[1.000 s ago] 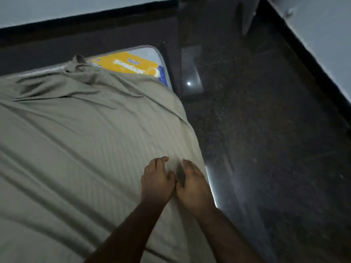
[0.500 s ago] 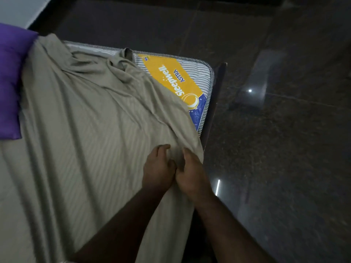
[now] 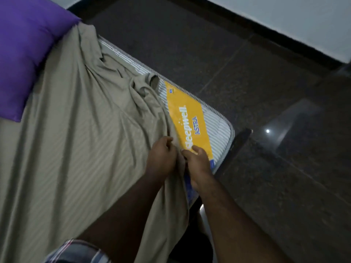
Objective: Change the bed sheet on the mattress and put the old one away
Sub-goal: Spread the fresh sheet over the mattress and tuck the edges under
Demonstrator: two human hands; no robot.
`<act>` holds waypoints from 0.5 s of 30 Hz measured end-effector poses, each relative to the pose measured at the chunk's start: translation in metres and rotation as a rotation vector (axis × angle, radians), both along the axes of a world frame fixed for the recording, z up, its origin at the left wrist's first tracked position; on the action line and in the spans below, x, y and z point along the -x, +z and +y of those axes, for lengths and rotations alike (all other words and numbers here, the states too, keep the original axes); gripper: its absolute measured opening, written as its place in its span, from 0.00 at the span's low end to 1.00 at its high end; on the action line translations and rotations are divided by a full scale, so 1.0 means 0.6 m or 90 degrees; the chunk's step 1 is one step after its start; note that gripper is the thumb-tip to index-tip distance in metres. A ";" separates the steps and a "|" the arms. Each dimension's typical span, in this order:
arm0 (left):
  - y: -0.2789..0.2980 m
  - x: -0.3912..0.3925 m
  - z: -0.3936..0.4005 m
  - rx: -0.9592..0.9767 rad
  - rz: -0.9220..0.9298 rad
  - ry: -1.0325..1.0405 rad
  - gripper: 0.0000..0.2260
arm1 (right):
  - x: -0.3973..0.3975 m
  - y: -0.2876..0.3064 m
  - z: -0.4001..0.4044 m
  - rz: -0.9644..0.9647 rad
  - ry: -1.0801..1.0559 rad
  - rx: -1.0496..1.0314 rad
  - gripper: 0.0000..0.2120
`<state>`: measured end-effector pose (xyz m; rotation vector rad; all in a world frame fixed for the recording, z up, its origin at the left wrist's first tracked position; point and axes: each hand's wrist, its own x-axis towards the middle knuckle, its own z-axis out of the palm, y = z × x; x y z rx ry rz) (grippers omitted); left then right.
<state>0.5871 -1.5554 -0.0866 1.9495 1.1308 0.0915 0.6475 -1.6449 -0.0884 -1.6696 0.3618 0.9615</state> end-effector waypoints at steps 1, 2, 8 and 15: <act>-0.001 -0.035 0.015 0.016 0.013 0.017 0.15 | -0.020 -0.008 0.018 0.041 0.000 -0.022 0.29; -0.006 -0.069 0.030 0.024 0.022 0.027 0.16 | -0.042 -0.016 0.036 0.076 0.001 -0.053 0.27; -0.050 -0.146 0.103 0.017 0.089 0.178 0.29 | -0.126 -0.006 0.072 0.172 0.021 -0.213 0.12; 0.017 -0.203 0.049 0.386 -0.078 0.284 0.21 | -0.273 -0.013 0.047 0.078 0.122 -0.163 0.05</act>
